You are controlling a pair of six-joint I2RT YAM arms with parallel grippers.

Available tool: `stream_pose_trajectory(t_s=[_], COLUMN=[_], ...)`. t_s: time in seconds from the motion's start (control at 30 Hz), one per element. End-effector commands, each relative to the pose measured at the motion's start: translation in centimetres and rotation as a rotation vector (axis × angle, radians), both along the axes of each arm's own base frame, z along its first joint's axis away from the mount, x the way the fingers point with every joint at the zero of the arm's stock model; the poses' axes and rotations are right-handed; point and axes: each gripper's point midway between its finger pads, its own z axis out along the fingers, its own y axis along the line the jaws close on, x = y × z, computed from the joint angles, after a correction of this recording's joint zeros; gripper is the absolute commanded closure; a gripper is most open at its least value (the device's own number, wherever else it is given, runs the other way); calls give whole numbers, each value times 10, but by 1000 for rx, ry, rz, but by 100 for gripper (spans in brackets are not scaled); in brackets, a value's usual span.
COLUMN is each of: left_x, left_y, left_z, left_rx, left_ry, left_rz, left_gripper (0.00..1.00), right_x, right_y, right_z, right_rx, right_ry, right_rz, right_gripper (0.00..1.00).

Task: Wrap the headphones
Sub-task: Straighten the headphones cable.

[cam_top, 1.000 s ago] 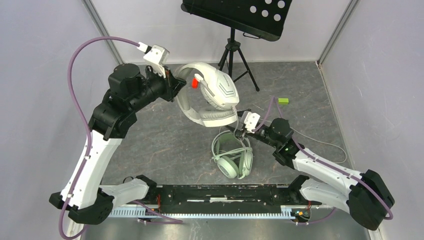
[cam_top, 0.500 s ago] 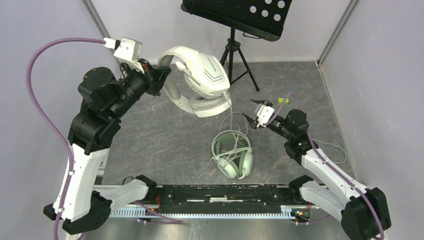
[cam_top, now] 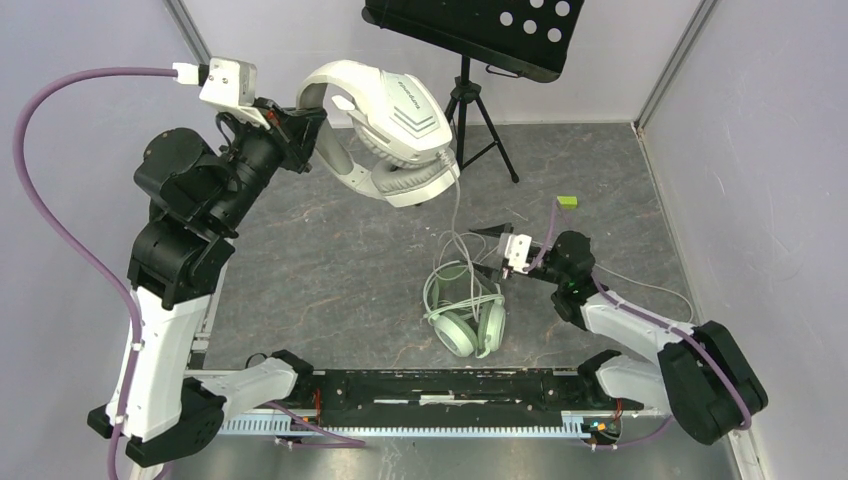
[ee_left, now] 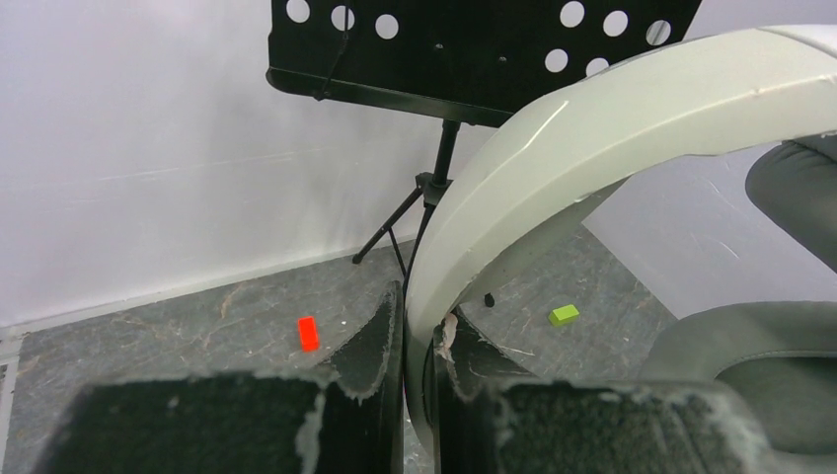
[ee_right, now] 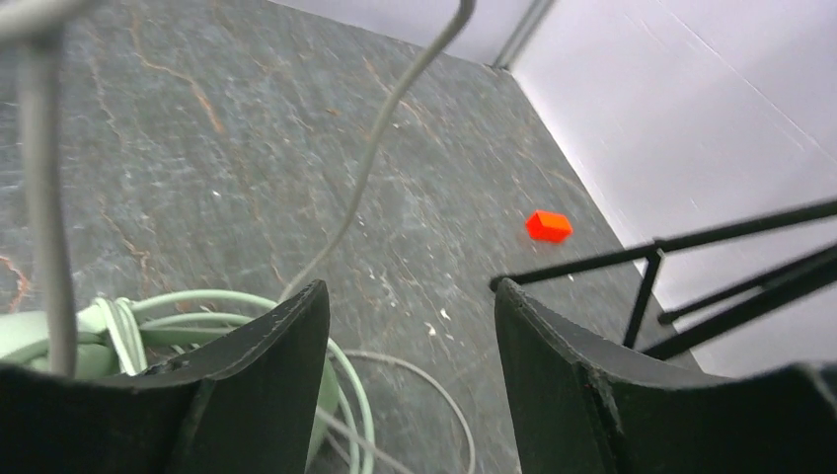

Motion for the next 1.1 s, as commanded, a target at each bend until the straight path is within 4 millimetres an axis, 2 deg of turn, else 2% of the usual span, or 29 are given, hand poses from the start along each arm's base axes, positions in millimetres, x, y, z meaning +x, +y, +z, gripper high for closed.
stream_pose_trajectory(t_s=[0.0, 0.2, 0.4, 0.67, 0.83, 0.9, 0.97, 1.0, 1.07], left_x=[-11, -10, -12, -5, 6, 8, 11, 13, 17], left_y=[5, 0, 0, 7, 8, 9, 17, 22, 38], left_z=[47, 47, 51, 45, 34, 33, 32, 33, 33], left_rx=[-147, -149, -154, -131, -106, -101, -93, -81, -51], left_ry=[-111, -112, -124, -126, -103, -106, -110, -115, -117], left_rz=[-7, -23, -33, 23, 55, 64, 111, 144, 231], left_gripper=[98, 98, 98, 98, 98, 98, 98, 98, 98], right_x=[-6, -8, -1, -2, -3, 3, 16, 26, 54], right_y=[23, 46, 57, 68, 74, 73, 64, 55, 23], right_z=[25, 22, 34, 33, 32, 26, 20, 19, 23], right_rx=[39, 54, 154, 236, 244, 230, 214, 214, 231], right_ry=[-110, -100, -86, -25, 14, 27, 30, 35, 47], right_rz=[64, 101, 102, 124, 158, 125, 35, -22, -168], right_gripper=[33, 30, 31, 44, 45, 55, 80, 88, 98])
